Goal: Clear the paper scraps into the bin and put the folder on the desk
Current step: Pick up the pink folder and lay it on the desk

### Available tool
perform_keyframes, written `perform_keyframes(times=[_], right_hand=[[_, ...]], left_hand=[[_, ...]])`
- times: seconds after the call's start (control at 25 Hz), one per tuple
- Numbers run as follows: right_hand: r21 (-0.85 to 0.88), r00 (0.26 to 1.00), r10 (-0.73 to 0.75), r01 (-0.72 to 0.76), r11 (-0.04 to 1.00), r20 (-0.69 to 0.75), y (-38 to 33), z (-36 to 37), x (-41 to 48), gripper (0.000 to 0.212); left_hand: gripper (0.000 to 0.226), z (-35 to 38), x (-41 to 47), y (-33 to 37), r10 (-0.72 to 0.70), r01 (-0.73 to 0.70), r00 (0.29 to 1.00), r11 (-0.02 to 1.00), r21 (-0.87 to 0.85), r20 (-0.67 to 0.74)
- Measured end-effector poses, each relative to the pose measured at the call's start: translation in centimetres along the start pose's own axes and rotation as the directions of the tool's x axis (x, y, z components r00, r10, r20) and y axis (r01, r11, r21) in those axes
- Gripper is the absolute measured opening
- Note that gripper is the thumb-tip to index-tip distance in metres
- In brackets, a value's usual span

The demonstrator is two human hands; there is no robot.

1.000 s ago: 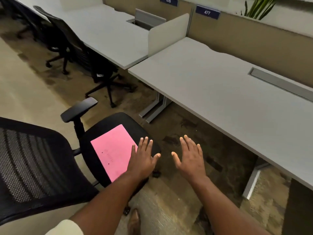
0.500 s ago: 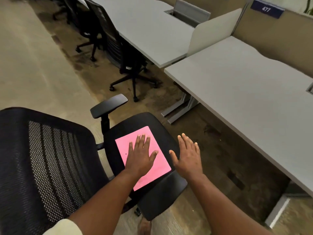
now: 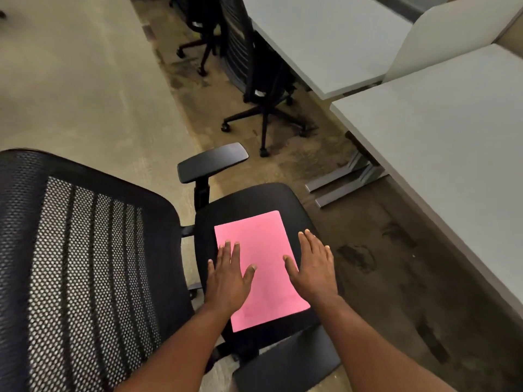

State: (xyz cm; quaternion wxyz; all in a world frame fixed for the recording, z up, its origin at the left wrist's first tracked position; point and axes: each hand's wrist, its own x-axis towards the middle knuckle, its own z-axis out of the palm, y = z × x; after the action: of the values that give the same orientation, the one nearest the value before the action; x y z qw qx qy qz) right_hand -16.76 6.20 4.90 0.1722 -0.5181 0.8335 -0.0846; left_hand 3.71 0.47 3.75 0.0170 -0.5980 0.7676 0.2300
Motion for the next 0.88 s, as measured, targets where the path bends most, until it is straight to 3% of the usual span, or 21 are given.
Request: perform_keyframes(times=[0.16,0.4,0.6,0.72,0.88], right_hand=[[0.072,0.995,0.001,-0.008,0.997,0.099,1.2,4.5,4.2,0.075],[0.085,0.945,0.077,-0.109,0.990,0.318,3.1,9.7,8.0,0.066],[0.124,0.936,0.110,-0.159,0.979,0.334,2.7,11.2,8.6,0.069],[0.184,0.925,0.191,-0.261,0.948,0.328,2.4,11.5,8.9,0.073],[0.274,0.924,0.258,-0.335,0.901,0.281,2.3,12.2,9.1,0.036]], left_hand=[[0.078,4.4,2.3,-2.0,-0.148,0.150,0.988,0.987,-0.054,0.033],[0.083,9.5,4.8,-3.8,-0.368,0.399,0.909,0.904,-0.152,0.196],[0.082,11.0,5.7,-3.3,-0.444,0.487,0.871,0.838,-0.247,0.211],[0.079,10.8,6.7,-3.4,-0.522,0.560,0.828,0.774,-0.294,0.204],[0.059,10.9,7.2,-4.3,-0.567,0.588,0.807,0.746,-0.312,0.165]])
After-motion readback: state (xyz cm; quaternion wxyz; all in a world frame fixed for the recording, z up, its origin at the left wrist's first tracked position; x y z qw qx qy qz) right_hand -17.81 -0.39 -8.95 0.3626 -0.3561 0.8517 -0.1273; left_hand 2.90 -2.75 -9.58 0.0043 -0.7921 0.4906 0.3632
